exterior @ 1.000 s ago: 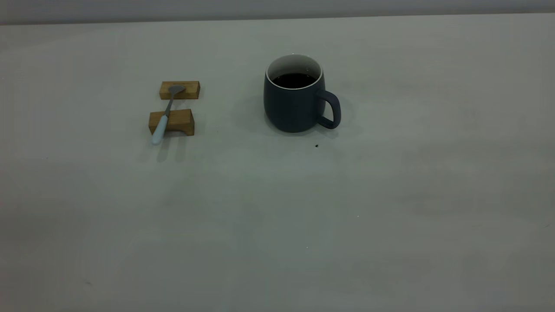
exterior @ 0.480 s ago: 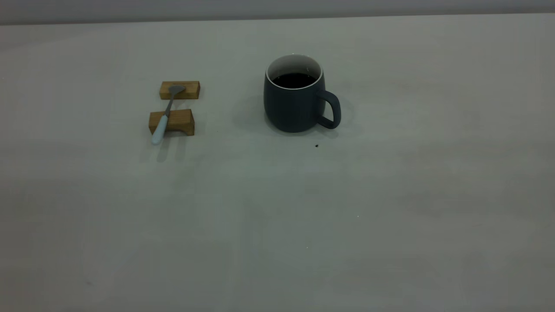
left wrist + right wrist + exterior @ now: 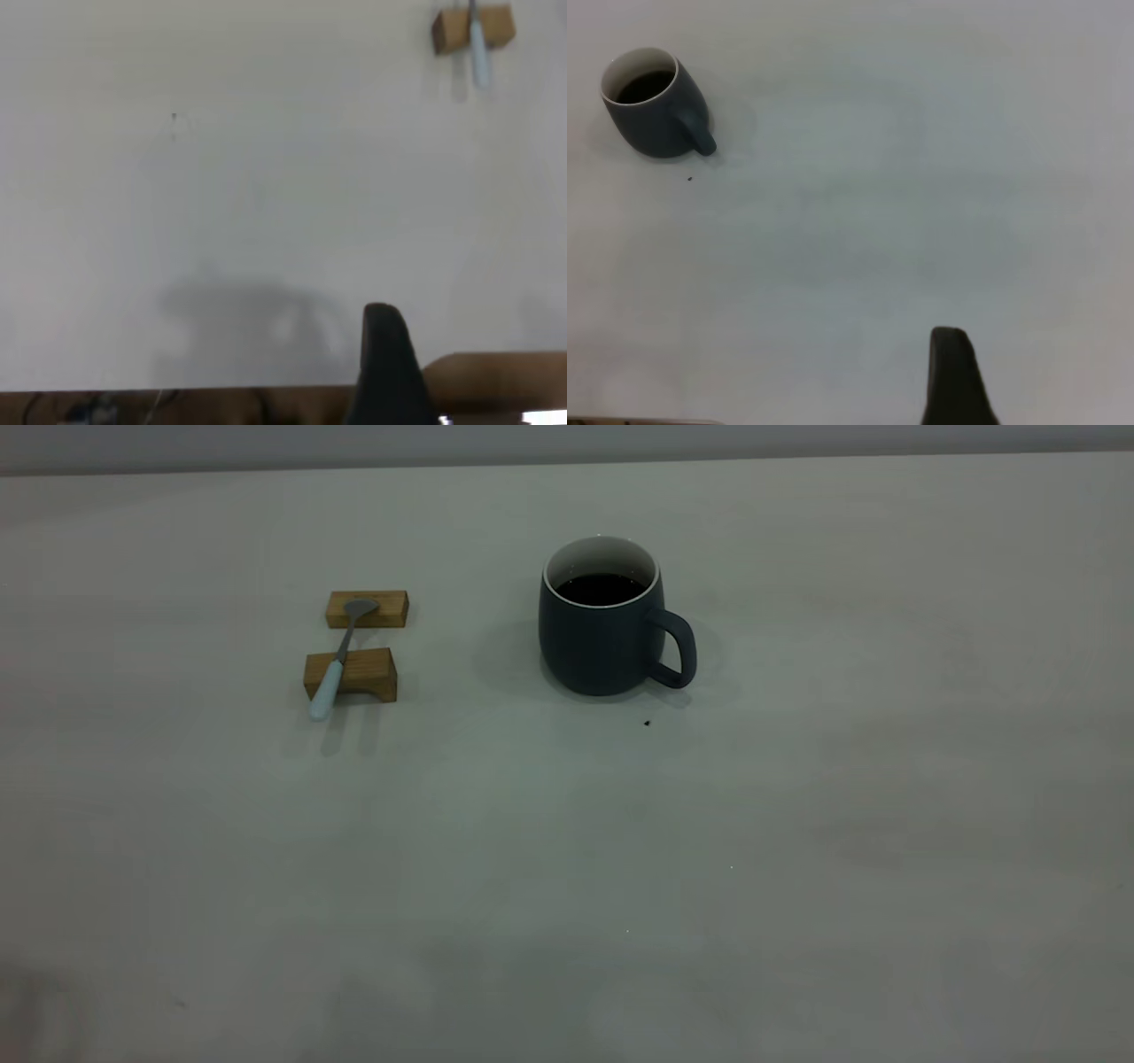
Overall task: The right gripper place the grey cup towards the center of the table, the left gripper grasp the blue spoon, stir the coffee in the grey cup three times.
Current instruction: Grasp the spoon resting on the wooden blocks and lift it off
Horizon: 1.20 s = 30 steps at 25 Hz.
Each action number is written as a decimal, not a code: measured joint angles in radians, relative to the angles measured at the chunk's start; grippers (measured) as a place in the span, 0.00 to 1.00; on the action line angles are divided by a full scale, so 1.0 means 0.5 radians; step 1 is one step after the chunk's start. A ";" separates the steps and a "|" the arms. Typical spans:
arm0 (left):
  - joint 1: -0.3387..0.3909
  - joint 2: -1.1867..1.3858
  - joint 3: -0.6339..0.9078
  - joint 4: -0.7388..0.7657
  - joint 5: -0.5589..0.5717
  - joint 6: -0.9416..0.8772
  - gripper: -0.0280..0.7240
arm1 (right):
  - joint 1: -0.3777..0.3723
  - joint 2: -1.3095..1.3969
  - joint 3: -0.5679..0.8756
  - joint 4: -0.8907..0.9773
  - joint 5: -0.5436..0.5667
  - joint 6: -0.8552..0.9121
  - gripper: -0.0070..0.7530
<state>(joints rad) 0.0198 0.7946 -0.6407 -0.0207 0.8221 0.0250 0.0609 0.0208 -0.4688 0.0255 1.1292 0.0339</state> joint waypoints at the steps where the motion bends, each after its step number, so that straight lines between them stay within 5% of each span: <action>1: 0.000 0.113 -0.036 -0.019 -0.016 0.018 0.80 | 0.000 0.000 0.000 0.000 0.000 0.000 0.71; 8: -0.035 0.810 -0.226 -0.219 -0.180 0.027 0.80 | 0.000 0.000 0.000 0.000 0.000 0.000 0.71; 16: -0.262 1.580 -0.514 -0.220 -0.426 -0.143 0.80 | 0.000 0.000 0.000 0.000 0.000 -0.002 0.71; 30: -0.544 2.754 -1.321 0.009 -0.468 -0.484 0.80 | 0.000 0.000 0.000 0.000 0.000 0.000 0.71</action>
<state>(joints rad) -0.2524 2.1719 -1.3010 -0.0160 0.5882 -0.2171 0.0609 0.0208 -0.4688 0.0255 1.1292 0.0339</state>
